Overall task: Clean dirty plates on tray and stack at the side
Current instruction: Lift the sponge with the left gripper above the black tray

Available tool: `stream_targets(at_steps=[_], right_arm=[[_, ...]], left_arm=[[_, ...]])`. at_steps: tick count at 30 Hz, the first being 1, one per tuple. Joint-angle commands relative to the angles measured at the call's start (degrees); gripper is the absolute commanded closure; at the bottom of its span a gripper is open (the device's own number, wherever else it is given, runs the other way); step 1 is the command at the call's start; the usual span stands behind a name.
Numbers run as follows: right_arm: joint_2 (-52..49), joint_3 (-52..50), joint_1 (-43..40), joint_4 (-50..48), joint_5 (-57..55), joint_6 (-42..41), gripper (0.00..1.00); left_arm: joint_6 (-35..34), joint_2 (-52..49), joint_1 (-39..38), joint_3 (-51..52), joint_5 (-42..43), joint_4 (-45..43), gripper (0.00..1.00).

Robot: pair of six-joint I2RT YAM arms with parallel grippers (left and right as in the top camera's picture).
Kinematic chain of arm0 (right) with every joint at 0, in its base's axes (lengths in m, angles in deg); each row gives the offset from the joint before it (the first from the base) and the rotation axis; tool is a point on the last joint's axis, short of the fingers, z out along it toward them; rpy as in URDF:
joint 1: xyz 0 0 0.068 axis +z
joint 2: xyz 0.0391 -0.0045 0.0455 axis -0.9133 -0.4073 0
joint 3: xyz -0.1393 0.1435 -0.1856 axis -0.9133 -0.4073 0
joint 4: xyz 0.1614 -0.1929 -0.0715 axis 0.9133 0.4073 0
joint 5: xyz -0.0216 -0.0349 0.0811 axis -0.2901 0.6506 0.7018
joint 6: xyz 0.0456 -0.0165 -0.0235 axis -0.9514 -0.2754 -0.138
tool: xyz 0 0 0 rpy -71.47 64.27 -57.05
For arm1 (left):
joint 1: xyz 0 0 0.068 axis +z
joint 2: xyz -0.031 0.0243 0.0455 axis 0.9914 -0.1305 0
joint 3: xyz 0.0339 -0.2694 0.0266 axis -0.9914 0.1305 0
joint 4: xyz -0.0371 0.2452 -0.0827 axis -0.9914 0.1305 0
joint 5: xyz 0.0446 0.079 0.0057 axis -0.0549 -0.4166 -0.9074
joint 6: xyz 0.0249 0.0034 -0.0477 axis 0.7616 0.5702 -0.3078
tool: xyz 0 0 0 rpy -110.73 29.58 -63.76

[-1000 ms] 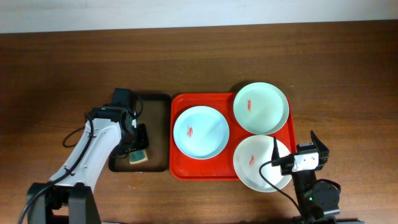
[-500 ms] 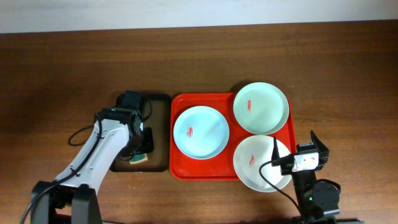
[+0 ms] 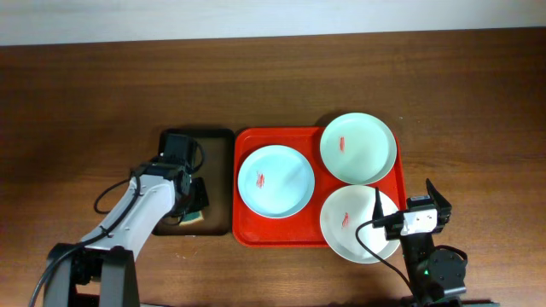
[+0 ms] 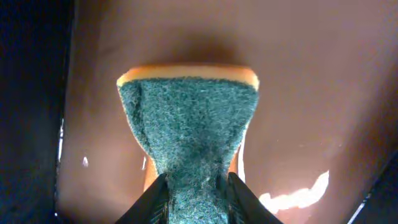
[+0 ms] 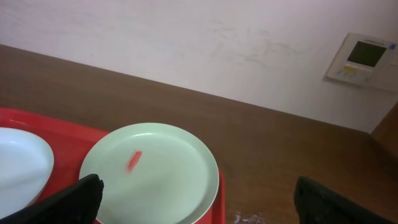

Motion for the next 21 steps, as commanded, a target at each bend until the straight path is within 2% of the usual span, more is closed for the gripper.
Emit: stream_targets(at_steps=[1,6,8,10,11,13,18,21], right_arm=[[0.28,-0.31,-0.33,0.39,-0.11,-0.24,0.02],[0.28,-0.31,-0.33,0.39,-0.11,-0.24,0.02],[0.28,-0.31,-0.33,0.39,-0.11,-0.24,0.02],[0.28,-0.31,-0.33,0.39,-0.11,-0.24,0.02],[0.28,-0.31,-0.33,0.39,-0.11,-0.24,0.01],[0.28,-0.31,-0.33,0.39,-0.11,-0.24,0.02],[0.28,-0.31,-0.33,0.39,-0.11,-0.24,0.02],[0.28,-0.31,-0.33,0.39,-0.11,-0.24,0.02]], left_arm=[[-0.57,-0.37,0.13,1.62,-1.55,0.04,0.7],[-0.63,-0.94,0.13,3.54,0.0,-1.75,0.75],[-0.57,-1.11,0.15,3.63,1.22,-2.32,0.83],[-0.55,-1.11,0.13,3.63,1.77,-3.1,0.99],[-0.44,-1.11,0.17,3.43,3.67,-3.17,1.0],[4.92,-1.01,0.2,0.63,6.62,-2.82,1.0],[10.97,0.74,0.17,-12.02,6.91,4.72,1.0],[10.97,1.31,0.02,-14.23,7.04,4.35,1.0]])
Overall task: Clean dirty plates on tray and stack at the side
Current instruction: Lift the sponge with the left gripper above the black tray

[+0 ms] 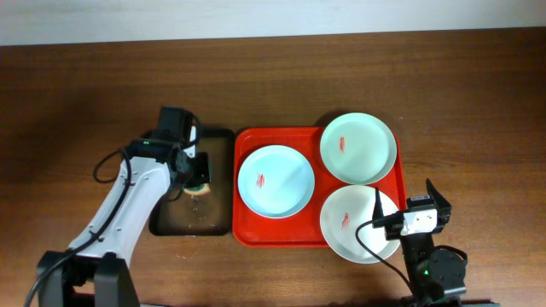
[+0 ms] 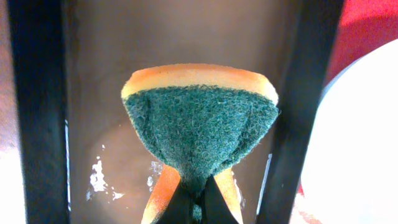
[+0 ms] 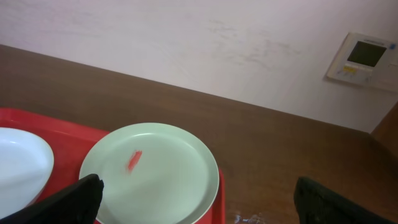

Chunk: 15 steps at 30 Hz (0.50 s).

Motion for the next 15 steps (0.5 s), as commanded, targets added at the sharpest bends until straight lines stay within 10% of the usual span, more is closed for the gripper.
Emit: stream_targets(at_steps=[1,15], right_arm=[[0.28,-0.31,-0.33,0.39,-0.11,-0.24,0.02],[0.28,-0.31,-0.33,0.39,-0.11,-0.24,0.02]], left_arm=[[2.01,1.25,-0.17,-0.9,0.98,-1.46,1.0],[1.99,0.96,-0.17,5.53,-1.2,-8.15,1.0]])
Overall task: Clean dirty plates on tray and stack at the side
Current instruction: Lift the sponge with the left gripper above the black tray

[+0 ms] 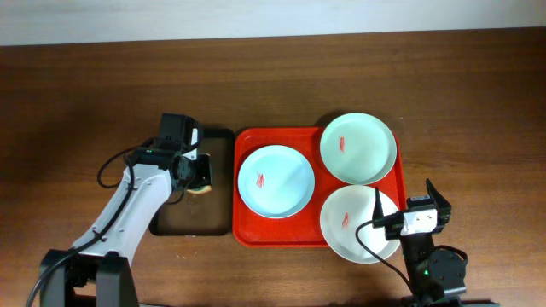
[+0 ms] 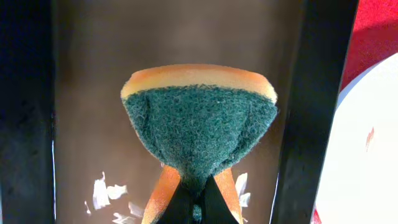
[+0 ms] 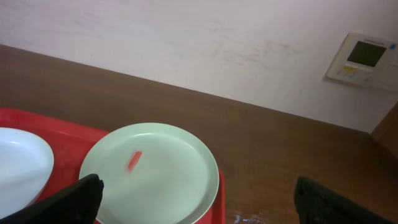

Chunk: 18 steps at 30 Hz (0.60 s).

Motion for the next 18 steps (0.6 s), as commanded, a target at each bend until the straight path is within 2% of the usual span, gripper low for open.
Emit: stream_targets(at_steps=[1,5,11,18], right_arm=[[0.28,-0.31,-0.33,0.39,-0.11,-0.22,0.02],[0.28,-0.31,-0.33,0.39,-0.11,-0.22,0.02],[0.28,-0.31,-0.33,0.39,-0.11,-0.22,0.02],[0.28,-0.31,-0.33,0.39,-0.11,-0.22,0.02]], left_arm=[[1.16,0.46,-0.17,0.35,-0.79,-0.33,1.0],[1.14,-0.79,-0.17,0.52,-4.24,-0.74,1.0],[1.14,-5.05,-0.17,0.68,-4.22,-2.21,1.0],[1.14,-5.25,-0.17,0.66,-4.22,-2.73,1.0]])
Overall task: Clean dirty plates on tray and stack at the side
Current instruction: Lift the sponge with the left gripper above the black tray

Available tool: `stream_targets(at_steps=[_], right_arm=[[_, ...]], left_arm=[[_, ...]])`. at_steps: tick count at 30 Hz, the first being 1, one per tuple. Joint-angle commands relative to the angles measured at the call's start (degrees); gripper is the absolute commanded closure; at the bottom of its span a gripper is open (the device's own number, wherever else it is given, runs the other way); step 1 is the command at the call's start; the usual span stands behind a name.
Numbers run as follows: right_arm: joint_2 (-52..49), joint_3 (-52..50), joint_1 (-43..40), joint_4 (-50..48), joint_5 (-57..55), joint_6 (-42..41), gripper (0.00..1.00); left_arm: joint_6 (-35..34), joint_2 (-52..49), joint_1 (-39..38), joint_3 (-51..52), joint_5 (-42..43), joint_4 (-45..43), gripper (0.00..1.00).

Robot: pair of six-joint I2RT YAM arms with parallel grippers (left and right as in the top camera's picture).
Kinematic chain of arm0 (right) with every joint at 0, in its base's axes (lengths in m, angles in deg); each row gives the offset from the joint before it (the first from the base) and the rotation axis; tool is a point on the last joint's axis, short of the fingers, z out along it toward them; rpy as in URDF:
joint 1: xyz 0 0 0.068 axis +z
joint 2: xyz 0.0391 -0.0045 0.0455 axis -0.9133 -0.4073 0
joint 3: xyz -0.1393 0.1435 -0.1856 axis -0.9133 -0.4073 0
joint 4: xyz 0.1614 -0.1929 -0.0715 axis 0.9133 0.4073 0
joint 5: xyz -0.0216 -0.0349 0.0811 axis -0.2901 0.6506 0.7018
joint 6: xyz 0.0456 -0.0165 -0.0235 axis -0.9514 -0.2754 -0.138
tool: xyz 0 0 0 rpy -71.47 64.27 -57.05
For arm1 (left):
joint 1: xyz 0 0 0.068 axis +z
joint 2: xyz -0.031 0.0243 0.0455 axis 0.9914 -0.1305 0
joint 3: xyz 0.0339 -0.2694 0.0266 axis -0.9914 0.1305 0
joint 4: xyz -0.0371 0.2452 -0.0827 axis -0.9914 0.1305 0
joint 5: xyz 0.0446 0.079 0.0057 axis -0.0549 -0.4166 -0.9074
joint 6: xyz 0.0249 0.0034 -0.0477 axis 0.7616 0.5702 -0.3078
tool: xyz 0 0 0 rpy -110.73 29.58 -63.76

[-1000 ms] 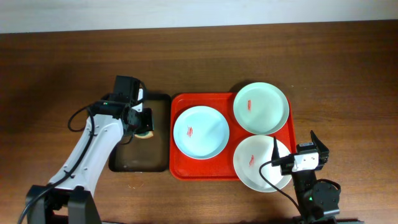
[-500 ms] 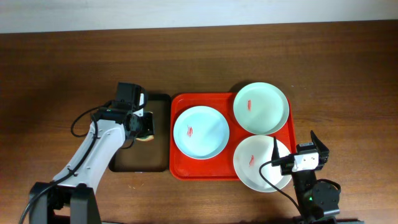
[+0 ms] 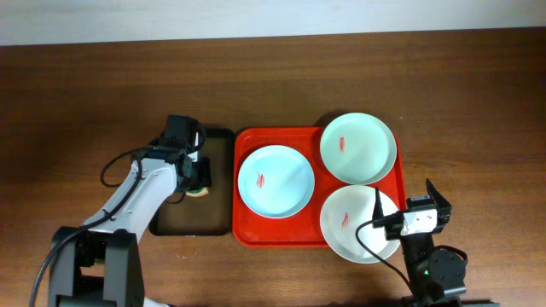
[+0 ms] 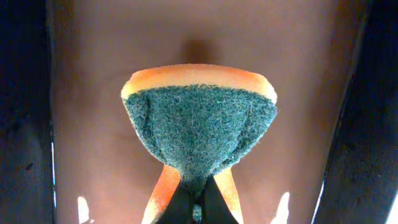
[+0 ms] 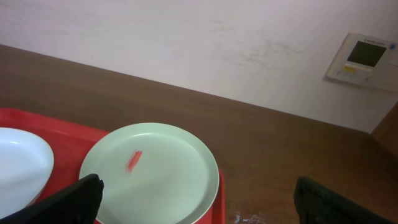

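My left gripper (image 3: 199, 175) is shut on a sponge (image 4: 199, 130) with a green scouring face and an orange back, pinched narrow at the jaws. It hangs over the far part of the black tray (image 3: 192, 220). On the red tray (image 3: 247, 232) lie a pale blue plate (image 3: 275, 180), a green plate (image 3: 358, 147) and a white plate (image 3: 357, 223), each with a red smear. My right gripper (image 5: 199, 205) is open near the front edge, behind the green plate (image 5: 152, 171), holding nothing.
The black tray's dark rims (image 4: 25, 124) flank the sponge on both sides, and its bed shows wet glints. Bare brown table (image 3: 461, 102) lies to the right of the red tray. A wall with a thermostat panel (image 5: 365, 57) stands behind the table.
My left gripper, still shut on the sponge, has shifted slightly. Its view now shows only the black tray's bed, and the blue plate and red tray are gone from it. The right arm is unchanged.
My left gripper first gripped the sponge low at the near end of the black tray. Then it held the sponge pinched tight and higher, near the tray's right rim beside the blue plate. Now it hangs over the tray's far part. Plates and right arm stayed still.
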Motion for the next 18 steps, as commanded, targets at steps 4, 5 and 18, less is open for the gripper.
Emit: stream_targets(at_steps=[4,5,18], right_arm=[[0.28,-0.31,-0.33,0.39,-0.09,-0.22,0.02],[0.28,-0.31,-0.33,0.39,-0.11,-0.22,0.02],[0.28,-0.31,-0.33,0.39,-0.11,-0.22,0.02]], left_arm=[[1.14,-0.15,-0.15,0.26,-0.83,-1.07,1.0],[1.14,-0.15,-0.15,0.26,-0.83,-1.07,1.0],[0.44,15.65,-0.11,-8.24,4.57,12.59,1.0]])
